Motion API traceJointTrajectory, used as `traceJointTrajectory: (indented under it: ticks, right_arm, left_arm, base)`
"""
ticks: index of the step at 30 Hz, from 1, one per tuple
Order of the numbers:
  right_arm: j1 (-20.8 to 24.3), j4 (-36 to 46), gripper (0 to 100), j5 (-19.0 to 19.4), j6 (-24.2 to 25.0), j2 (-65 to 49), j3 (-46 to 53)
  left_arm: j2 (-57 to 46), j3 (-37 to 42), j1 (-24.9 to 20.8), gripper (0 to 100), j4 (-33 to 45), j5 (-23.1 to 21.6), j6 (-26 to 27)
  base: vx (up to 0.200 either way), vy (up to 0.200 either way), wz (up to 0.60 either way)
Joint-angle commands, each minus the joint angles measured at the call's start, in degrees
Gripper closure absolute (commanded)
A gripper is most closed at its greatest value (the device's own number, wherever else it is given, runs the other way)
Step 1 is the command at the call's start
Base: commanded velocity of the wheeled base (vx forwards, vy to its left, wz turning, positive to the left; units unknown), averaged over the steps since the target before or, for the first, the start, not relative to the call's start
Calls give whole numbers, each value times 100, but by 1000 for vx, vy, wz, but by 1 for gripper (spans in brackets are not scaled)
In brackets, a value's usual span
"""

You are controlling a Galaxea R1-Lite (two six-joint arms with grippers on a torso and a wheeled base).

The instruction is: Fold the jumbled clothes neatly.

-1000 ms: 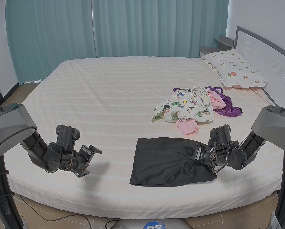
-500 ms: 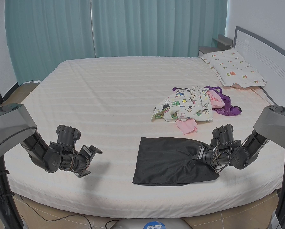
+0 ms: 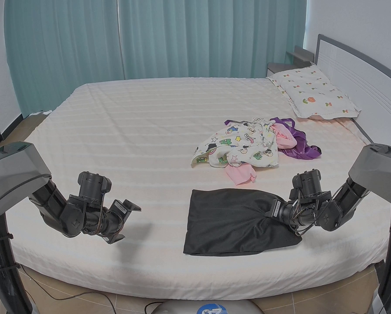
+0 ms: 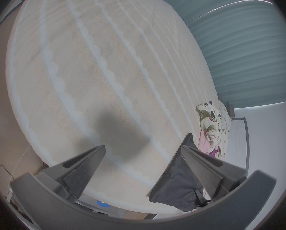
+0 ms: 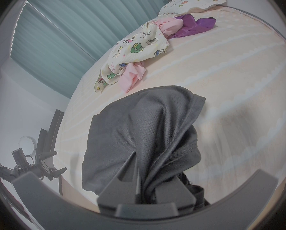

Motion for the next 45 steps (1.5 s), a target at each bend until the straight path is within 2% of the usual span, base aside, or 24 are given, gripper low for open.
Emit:
traceJointTrajectory:
  ticks: [1,7,28,45]
  right_arm:
    - [24,-7,100,-5,9,17,-2]
    - [24,-7,100,-5,9,17,-2]
    - [24,-7,100,-41,0,-1,-54]
    - [15,-7,100,-49,-17,8,-142]
  left_arm:
    - [9,-7,-6,0,-3,1,-6]
    - [9,-7,-6,0,-3,1,-6]
    - [9,-7,-6,0,-3,1,-6]
    - [9,-7,-6,0,-3,1,2]
  base:
    - [0,0,0]
    - [-100,0,0]
    - [0,0,0]
    - [0,-200,0]
